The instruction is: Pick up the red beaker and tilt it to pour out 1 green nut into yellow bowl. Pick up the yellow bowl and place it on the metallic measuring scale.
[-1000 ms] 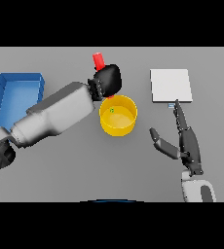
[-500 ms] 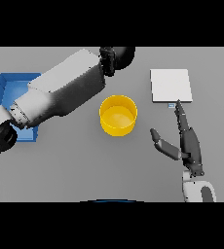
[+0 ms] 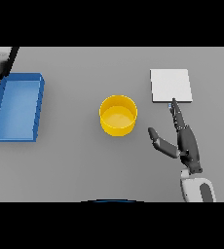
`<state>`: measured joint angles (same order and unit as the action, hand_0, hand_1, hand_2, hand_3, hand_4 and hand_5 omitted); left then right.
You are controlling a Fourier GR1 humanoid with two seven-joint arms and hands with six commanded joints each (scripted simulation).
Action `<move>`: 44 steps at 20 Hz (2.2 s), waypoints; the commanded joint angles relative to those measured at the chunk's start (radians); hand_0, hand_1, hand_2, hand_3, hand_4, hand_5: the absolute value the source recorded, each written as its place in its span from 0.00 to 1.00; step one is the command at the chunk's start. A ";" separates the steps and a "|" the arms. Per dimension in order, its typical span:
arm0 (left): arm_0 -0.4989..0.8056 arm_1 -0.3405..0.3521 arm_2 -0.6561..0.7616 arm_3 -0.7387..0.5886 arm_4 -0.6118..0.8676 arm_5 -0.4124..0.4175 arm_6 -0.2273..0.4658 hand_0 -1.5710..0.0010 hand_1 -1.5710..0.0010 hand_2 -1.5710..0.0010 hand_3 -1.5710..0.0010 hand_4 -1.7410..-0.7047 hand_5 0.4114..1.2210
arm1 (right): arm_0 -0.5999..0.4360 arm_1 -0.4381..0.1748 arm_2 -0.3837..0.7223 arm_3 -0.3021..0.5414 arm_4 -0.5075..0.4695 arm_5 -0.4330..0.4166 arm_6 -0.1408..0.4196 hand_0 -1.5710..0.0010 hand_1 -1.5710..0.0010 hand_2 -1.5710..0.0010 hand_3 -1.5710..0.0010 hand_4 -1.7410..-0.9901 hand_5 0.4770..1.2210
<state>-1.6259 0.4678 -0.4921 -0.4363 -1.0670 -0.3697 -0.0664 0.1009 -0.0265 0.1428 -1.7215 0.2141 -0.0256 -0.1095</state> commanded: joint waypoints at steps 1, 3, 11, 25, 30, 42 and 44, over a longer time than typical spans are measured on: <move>0.011 0.024 0.085 0.031 0.074 0.002 0.015 0.00 0.00 0.00 0.04 0.01 1.00 | -0.004 0.000 -0.003 0.005 -0.004 0.000 -0.004 1.00 1.00 1.00 1.00 0.83 0.14; 0.051 0.079 0.218 0.075 0.191 0.026 0.037 0.00 0.00 0.00 0.03 0.00 1.00 | 0.000 -0.002 0.005 0.013 0.007 0.000 -0.020 1.00 1.00 1.00 1.00 0.83 0.15; 0.418 0.148 0.491 -0.009 0.485 0.246 0.272 0.00 0.00 0.00 0.00 0.00 1.00 | -0.028 -0.025 0.009 0.016 0.023 0.008 0.000 1.00 1.00 1.00 1.00 0.81 0.21; 1.067 0.020 0.617 -0.609 0.739 0.395 0.535 0.00 0.00 0.00 0.00 0.00 0.79 | -0.010 -0.035 0.004 0.025 0.009 0.020 -0.031 1.00 1.00 1.00 1.00 0.76 0.27; 1.140 0.021 0.613 -0.725 0.783 0.326 0.579 0.07 0.14 0.19 0.16 0.36 0.45 | 0.006 -0.031 0.010 0.016 0.006 0.025 -0.034 1.00 1.00 1.00 1.00 0.78 0.26; 1.143 0.071 0.559 -0.704 0.781 0.176 0.551 0.94 0.94 0.94 0.94 0.92 0.27 | -0.012 -0.030 0.013 0.035 0.046 -0.006 -0.035 1.00 1.00 1.00 1.00 0.78 0.24; 1.149 0.054 0.561 -0.720 0.788 0.198 0.516 0.96 0.96 0.96 0.96 0.93 0.27 | -0.025 -0.045 0.022 0.019 0.093 -0.021 0.032 1.00 1.00 1.00 1.00 0.81 0.21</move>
<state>-0.4772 0.5215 0.0688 -1.1563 -0.2781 -0.1724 0.4462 0.0756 -0.0721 0.1646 -1.7025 0.3072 -0.0466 -0.0780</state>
